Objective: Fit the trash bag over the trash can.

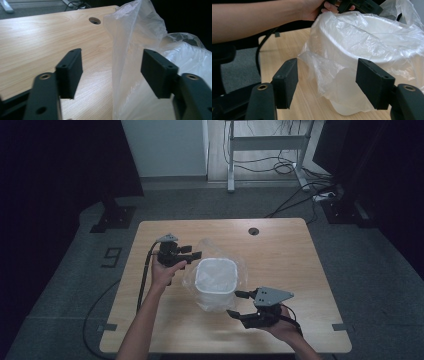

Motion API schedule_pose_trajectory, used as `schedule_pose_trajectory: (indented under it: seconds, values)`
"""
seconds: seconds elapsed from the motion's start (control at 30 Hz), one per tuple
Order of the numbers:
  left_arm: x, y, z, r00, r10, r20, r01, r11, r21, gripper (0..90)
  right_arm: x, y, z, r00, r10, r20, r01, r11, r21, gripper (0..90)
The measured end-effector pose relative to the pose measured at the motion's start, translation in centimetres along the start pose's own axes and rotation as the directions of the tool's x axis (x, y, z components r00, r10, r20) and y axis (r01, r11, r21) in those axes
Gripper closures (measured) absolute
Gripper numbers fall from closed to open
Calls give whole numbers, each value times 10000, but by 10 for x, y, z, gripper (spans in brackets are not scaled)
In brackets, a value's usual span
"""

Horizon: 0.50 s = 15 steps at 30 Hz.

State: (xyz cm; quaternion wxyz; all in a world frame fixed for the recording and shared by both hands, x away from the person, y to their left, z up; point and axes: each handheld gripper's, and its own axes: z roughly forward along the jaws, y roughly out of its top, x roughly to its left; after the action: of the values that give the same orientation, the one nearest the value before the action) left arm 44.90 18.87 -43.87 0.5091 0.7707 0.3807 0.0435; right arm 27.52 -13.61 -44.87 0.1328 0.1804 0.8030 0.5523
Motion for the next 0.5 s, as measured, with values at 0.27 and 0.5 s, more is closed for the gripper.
schedule_pose_trajectory:
  seconds: [0.27, 0.5]
  values:
    - [0, -6, 11, 9985, 22, 538, -43, 9992, 400, 694, 4, -5, 16, 9949, -538, 856, 478, 9963, 713, 430]
    - [-2, -8, 18, 9975, 154, 695, -217, 9956, 913, 892, 6, -8, 27, 9786, -1018, 1787, 786, 9881, 1322, 696]
